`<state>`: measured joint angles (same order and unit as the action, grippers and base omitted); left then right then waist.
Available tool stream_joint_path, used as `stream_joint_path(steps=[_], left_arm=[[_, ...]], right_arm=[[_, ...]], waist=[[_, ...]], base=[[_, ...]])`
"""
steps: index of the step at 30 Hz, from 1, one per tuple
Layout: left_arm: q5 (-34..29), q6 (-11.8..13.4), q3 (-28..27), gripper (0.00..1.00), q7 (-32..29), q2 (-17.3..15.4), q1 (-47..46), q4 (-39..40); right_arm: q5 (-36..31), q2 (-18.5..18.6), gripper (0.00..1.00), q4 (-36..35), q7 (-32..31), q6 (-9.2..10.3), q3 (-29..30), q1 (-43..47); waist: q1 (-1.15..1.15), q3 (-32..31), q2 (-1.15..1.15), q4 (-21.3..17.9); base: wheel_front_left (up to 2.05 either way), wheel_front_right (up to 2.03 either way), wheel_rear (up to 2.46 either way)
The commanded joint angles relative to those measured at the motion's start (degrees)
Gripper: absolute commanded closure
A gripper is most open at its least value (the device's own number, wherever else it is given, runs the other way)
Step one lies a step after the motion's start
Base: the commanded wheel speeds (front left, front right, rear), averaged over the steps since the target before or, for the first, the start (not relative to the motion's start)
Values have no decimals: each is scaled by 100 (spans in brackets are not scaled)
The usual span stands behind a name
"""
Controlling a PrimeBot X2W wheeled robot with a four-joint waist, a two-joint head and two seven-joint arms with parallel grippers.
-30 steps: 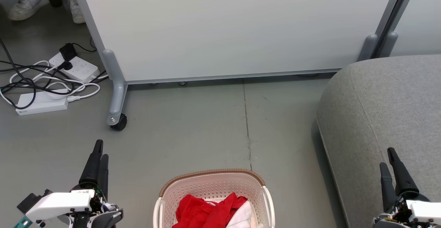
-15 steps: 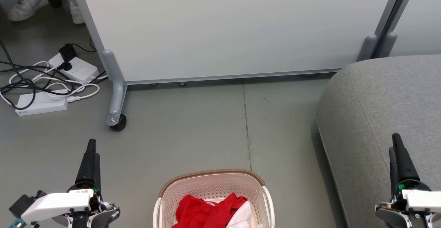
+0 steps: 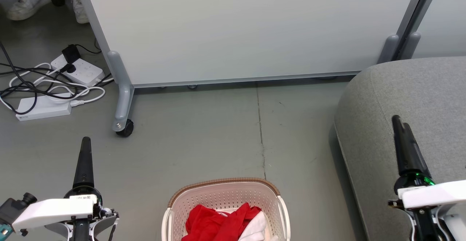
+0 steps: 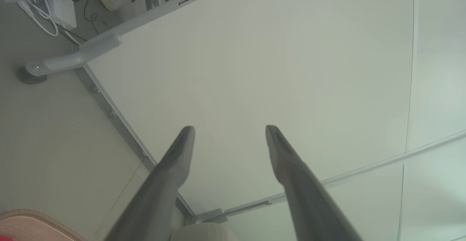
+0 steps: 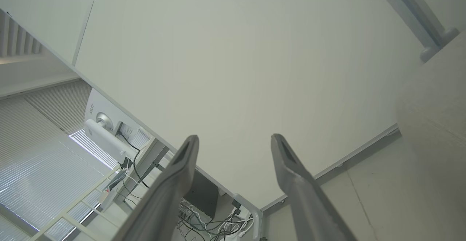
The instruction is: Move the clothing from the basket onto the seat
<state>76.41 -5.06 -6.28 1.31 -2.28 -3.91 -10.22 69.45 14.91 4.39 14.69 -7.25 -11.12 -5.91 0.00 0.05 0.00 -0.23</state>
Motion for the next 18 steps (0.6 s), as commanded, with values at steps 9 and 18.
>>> stream_joint_path(steps=[9, 18], left_arm=[[-1108, -85, 106, 0, 244, -46, -145, 421], [-2479, 28, 339, 0, 407, -48, -126, 745]], right_arm=[[-1624, 86, 0, -218, 23, -26, -124, -313], [-2617, -14, 0, -332, 26, -27, 6, -418]], waist=[[0, 17, 0, 6], [0, 55, 0, -19]], base=[[0, 0, 0], [0, 0, 0]])
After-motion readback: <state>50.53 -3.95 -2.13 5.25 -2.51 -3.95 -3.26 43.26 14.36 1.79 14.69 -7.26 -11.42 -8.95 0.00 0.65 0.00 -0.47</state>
